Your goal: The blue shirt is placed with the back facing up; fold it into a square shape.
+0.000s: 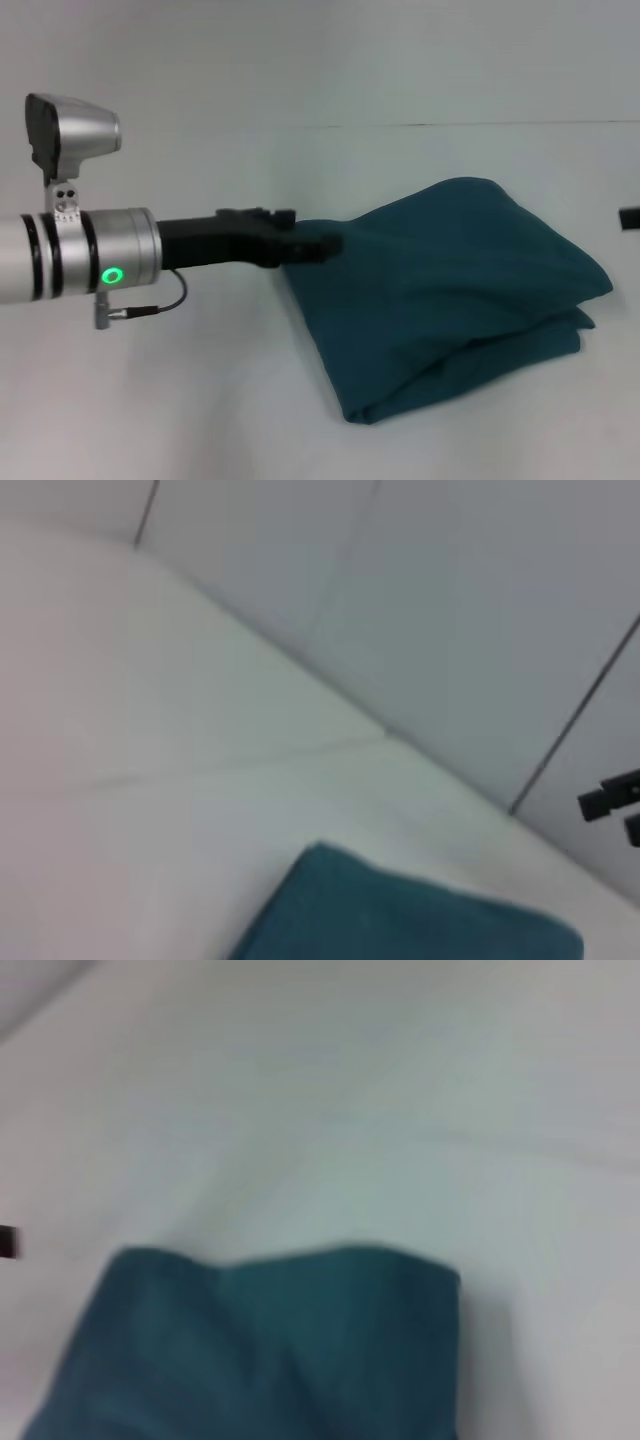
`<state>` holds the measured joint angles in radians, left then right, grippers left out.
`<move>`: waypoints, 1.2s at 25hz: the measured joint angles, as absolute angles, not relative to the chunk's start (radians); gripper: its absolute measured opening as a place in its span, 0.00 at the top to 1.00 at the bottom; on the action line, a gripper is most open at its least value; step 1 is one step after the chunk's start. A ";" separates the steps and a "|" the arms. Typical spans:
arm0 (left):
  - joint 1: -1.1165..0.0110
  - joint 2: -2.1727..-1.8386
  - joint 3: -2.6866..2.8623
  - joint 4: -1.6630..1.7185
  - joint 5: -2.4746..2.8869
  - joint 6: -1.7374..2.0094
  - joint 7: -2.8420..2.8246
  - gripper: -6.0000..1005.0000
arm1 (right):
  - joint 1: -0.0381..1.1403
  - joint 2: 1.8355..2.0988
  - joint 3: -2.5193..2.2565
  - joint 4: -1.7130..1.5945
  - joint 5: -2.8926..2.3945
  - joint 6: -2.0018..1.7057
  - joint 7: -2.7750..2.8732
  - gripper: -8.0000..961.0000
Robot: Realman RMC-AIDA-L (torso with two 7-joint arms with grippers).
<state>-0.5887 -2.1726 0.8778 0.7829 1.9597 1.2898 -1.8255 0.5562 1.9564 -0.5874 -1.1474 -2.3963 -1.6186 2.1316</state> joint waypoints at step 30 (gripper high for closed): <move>-0.711 -2.171 1.016 0.228 1.561 1.126 -1.076 0.15 | 0.556 1.985 -0.574 -1.274 -2.355 -1.701 2.194 0.02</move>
